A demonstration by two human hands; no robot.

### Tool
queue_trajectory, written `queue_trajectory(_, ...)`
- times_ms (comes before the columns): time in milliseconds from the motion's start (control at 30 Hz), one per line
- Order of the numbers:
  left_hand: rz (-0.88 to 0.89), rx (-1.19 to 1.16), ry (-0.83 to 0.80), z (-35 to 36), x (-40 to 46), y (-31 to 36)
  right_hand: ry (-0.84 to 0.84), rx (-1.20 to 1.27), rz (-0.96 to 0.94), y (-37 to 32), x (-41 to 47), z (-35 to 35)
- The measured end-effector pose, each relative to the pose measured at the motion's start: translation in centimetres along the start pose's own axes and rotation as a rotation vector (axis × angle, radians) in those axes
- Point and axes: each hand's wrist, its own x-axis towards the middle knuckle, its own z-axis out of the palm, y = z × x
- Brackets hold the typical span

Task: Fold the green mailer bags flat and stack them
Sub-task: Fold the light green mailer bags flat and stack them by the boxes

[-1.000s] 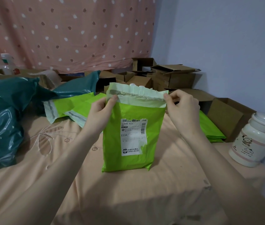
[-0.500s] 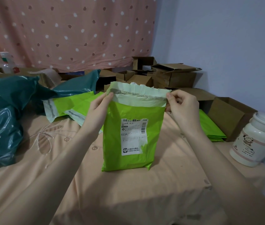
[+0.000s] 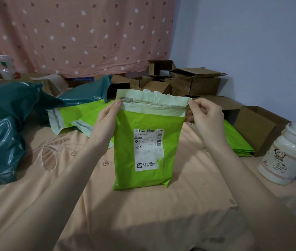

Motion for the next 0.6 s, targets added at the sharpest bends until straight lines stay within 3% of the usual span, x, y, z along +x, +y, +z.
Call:
queue_trajectory(133, -0.007, -0.008, 0.012, -0.08, 0.15, -0.17, 0.021, 0.021, 0.021, -0.1, -0.09, -0.09)
queue_trajectory(500, -0.001, -0.009, 0.031, 0.58, -0.54, 0.52, 0.052, -0.162, -0.154, 0.03, -0.41, 0.6)
queue_trajectory(600, 0.003, 0.019, 0.027, 0.18, -0.29, 0.32, 0.04, -0.123, -0.111, 0.09, -0.47, 0.45)
